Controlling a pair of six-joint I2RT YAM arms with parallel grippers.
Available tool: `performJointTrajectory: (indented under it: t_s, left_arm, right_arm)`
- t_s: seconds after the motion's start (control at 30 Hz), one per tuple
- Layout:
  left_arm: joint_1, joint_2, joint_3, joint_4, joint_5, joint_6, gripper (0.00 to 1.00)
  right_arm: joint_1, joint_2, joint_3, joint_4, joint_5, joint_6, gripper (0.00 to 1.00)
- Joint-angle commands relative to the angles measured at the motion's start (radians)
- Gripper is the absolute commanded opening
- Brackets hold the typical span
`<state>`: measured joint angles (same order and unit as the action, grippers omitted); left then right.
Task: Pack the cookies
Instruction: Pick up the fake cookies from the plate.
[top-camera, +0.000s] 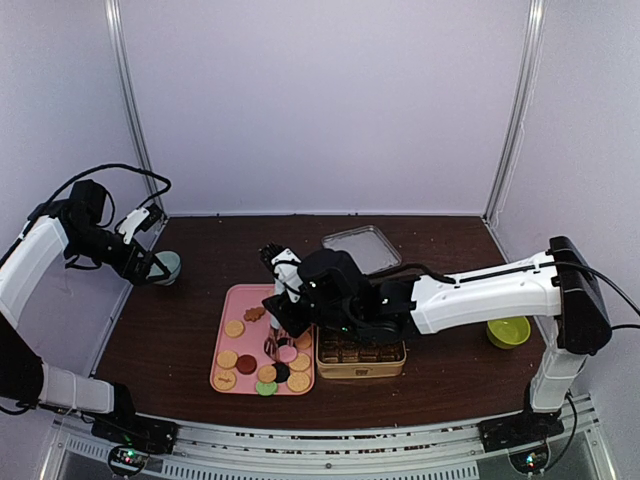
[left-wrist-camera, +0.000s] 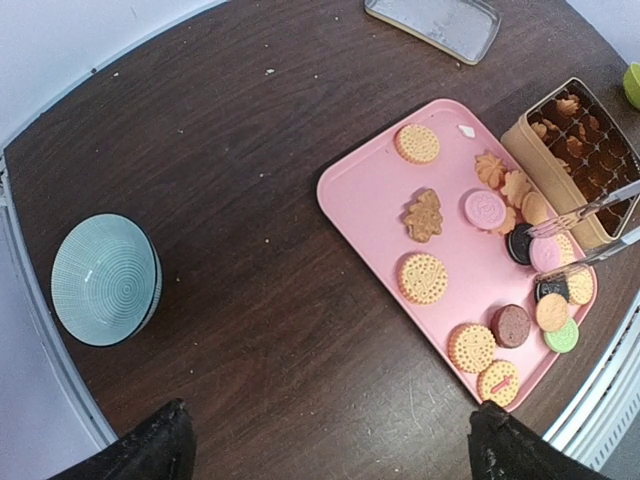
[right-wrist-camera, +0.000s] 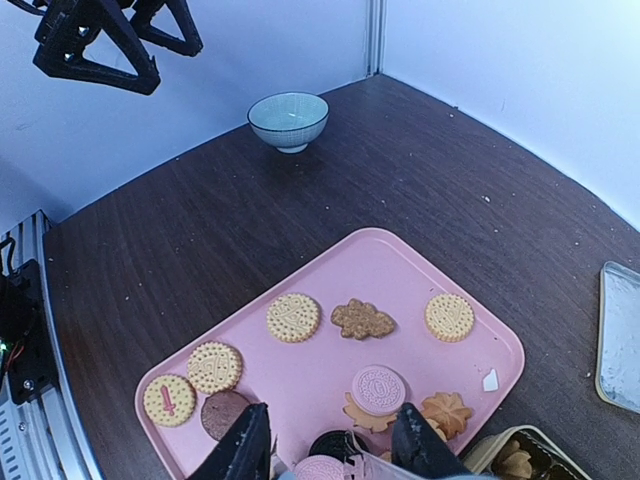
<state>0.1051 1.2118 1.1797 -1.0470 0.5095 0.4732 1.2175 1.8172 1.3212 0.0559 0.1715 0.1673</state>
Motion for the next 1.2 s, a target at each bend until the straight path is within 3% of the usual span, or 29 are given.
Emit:
performJointTrajectory:
  t_s: [0.0, 0.83, 1.17]
  left_arm:
    - [0.005, 0.005, -0.014, 0.008, 0.021, 0.012, 0.98]
    - [0.004, 0.002, -0.028, 0.008, 0.026, 0.026, 0.98]
    - [0.004, 0.002, -0.023, -0.001, 0.035, 0.029, 0.98]
  right_arm:
    - [0.004, -0.054, 0.0, 0.004, 0.052, -0.03, 0.39]
    - [0.046, -0.002, 0.021, -0.041, 0.077, -0.061, 0.39]
    - [0.057, -0.022, 0.007, 0.105, 0.204, -0.166, 0.41]
